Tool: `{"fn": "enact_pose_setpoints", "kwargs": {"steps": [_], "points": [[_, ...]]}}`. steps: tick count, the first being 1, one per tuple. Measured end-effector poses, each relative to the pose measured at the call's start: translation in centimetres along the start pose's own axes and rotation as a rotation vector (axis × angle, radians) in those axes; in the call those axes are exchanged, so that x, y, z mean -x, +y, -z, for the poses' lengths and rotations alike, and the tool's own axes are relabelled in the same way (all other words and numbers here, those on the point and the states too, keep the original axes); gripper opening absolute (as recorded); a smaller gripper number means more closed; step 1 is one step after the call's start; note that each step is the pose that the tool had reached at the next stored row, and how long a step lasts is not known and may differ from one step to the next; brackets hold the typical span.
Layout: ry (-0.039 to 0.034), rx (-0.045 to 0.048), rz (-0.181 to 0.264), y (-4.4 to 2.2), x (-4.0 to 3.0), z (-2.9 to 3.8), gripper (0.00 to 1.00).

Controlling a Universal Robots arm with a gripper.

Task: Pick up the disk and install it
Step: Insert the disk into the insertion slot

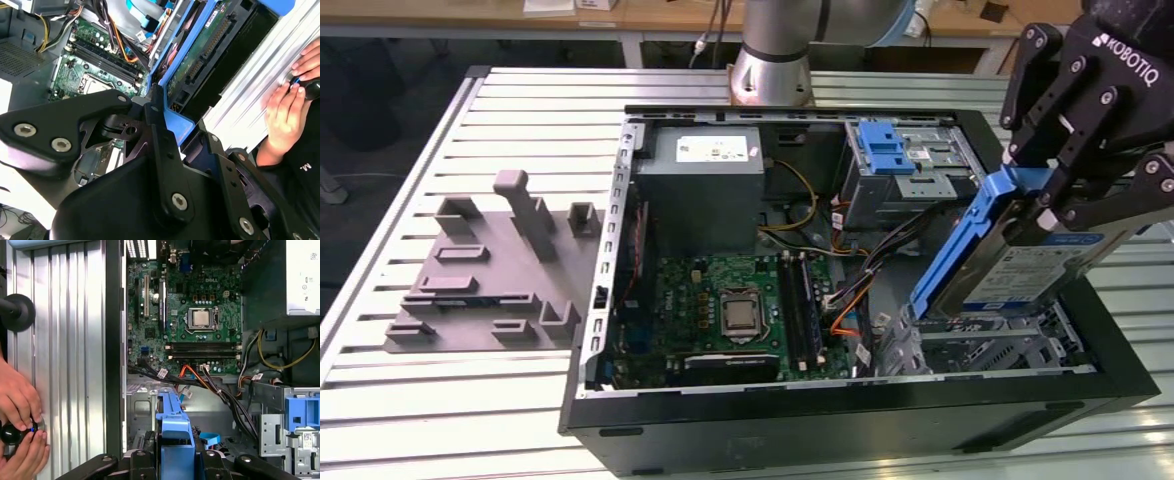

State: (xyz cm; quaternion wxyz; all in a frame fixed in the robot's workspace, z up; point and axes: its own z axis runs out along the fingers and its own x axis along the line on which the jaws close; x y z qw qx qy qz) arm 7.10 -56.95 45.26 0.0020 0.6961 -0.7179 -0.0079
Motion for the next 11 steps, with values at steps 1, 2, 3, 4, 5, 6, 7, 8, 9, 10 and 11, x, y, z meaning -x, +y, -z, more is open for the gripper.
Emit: {"fn": "enact_pose_setpoints", "kwargs": {"steps": [1, 2, 3, 4, 5, 6, 7, 8, 9, 10, 11], "points": [[0.0, 0.0, 0.0, -0.05, 0.0, -0.05, 0.36], [0.0, 0.0, 0.0, -0.08, 0.0, -0.1, 0.36], [0.0, 0.0, 0.0, -0.11, 0.0, -0.15, 0.36], [0.0, 0.0, 0.0, -0.14, -0.01, -0.21, 0.36], [-0.0002, 0.0, 0.0, -0.18, -0.02, -0.27, 0.36], [-0.0002, 0.0, 0.0, -0.22, -0.05, -0.32, 0.36], [-0.0001, 0.0, 0.0, -0.26, -0.06, -0.37, 0.36], [0.0, 0.0, 0.0, -0.28, -0.08, -0.42, 0.36], [0.0, 0.0, 0.0, -0.3, -0.11, -0.48, 0.36], [-0.0001, 0.0, 0.0, -0.31, -0.13, -0.54, 0.36], [0.0, 0.0, 0.0, -0.32, -0.14, -0.6, 0.36]]}}
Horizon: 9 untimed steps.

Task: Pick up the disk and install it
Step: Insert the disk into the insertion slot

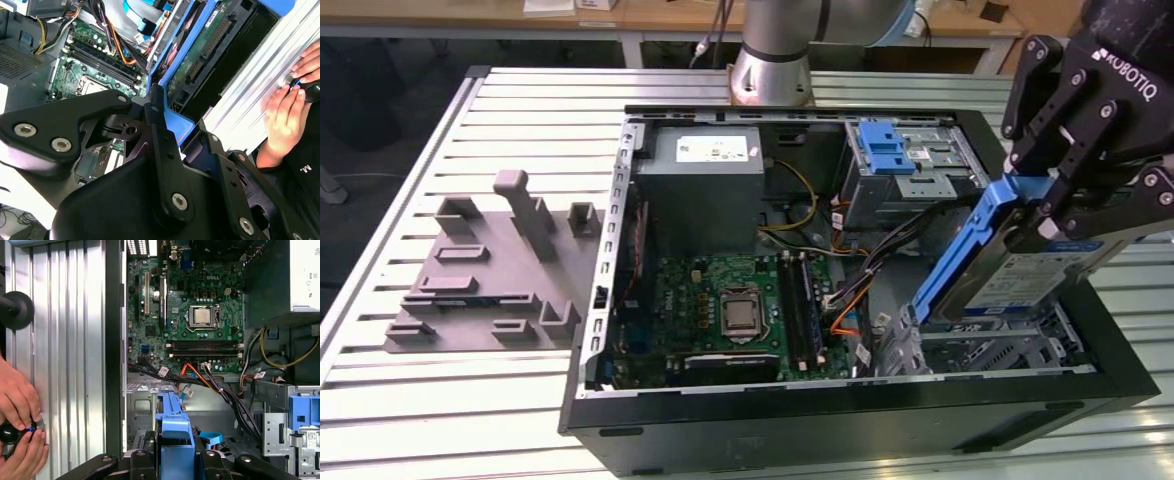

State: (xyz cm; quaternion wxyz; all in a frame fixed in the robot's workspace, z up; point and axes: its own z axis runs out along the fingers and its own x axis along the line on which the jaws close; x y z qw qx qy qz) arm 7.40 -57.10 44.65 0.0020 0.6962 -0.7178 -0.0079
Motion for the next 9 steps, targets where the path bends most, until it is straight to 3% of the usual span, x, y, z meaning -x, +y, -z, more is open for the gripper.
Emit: {"fn": "enact_pose_setpoints", "kwargs": {"steps": [9], "points": [[0.0, -0.0001, 0.0, -0.02, -0.1, -0.47, 0.36]]}}
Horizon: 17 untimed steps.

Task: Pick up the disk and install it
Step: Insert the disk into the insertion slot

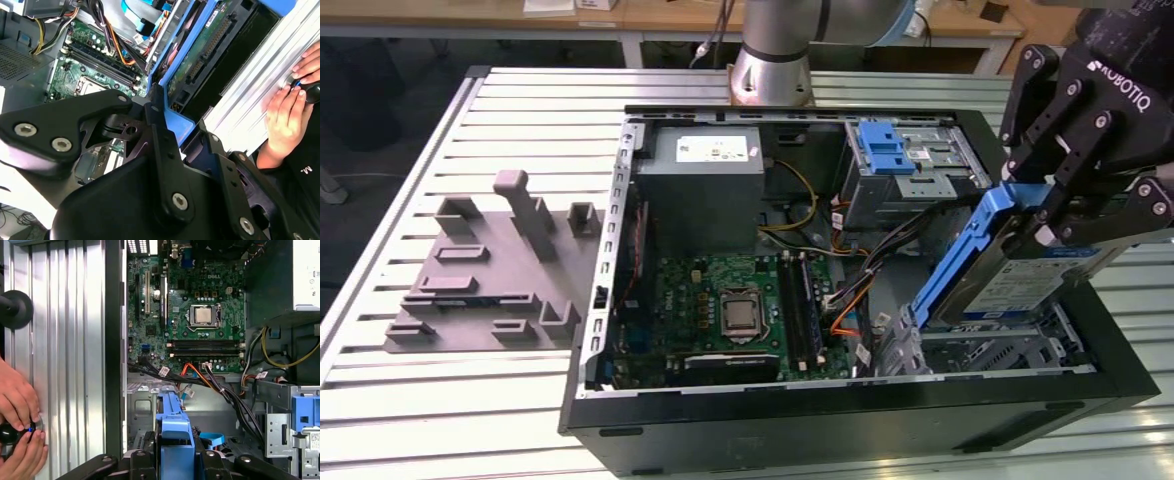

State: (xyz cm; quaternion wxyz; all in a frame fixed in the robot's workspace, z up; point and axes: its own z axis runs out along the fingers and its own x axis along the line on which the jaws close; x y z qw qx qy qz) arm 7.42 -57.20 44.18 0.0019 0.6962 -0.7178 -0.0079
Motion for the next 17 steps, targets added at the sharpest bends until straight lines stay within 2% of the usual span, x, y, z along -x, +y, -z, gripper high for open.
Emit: {"fn": "enact_pose_setpoints", "kwargs": {"steps": [17], "points": [[0.0001, 0.0001, 0.006, -0.01, 0.0, -0.53, 0.36]]}}
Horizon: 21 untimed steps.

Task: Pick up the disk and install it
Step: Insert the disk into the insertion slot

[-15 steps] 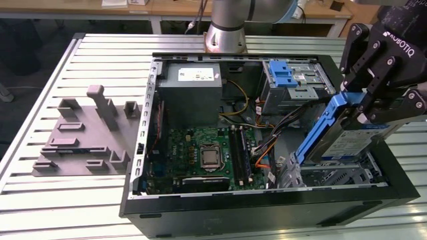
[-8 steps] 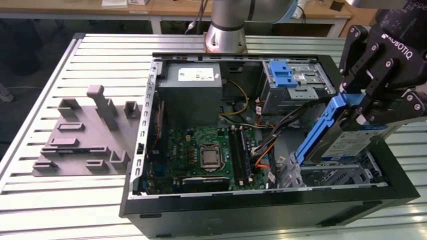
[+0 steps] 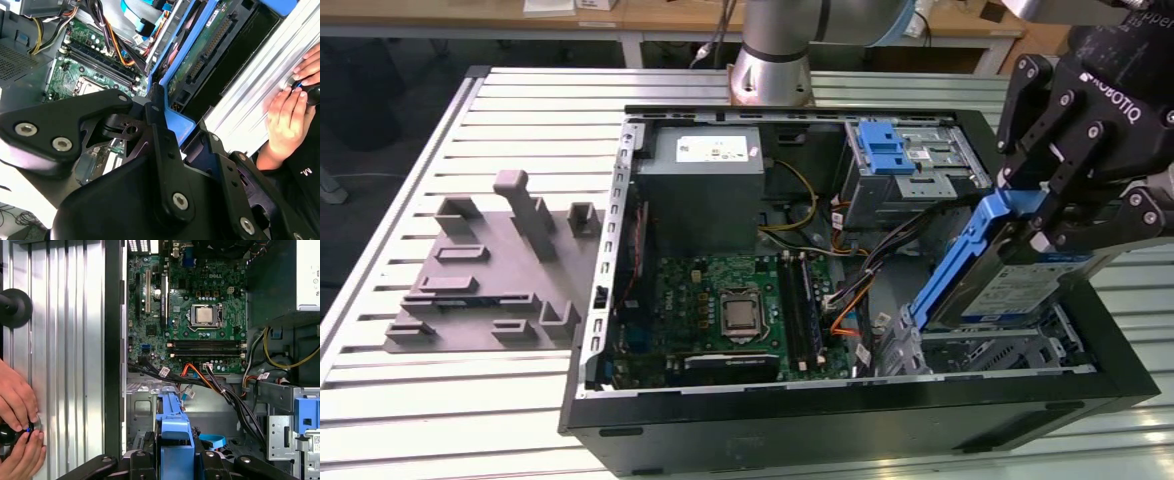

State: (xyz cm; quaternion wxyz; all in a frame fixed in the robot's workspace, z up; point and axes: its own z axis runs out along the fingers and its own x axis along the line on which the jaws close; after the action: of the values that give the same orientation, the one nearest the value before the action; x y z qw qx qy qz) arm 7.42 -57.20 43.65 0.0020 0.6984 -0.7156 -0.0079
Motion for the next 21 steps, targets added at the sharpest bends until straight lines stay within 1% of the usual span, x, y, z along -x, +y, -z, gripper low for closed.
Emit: {"fn": "enact_pose_setpoints", "kwargs": {"steps": [21], "points": [[0.0, 0.0, 0.0, -0.01, -0.01, -0.92, 0.36]]}}
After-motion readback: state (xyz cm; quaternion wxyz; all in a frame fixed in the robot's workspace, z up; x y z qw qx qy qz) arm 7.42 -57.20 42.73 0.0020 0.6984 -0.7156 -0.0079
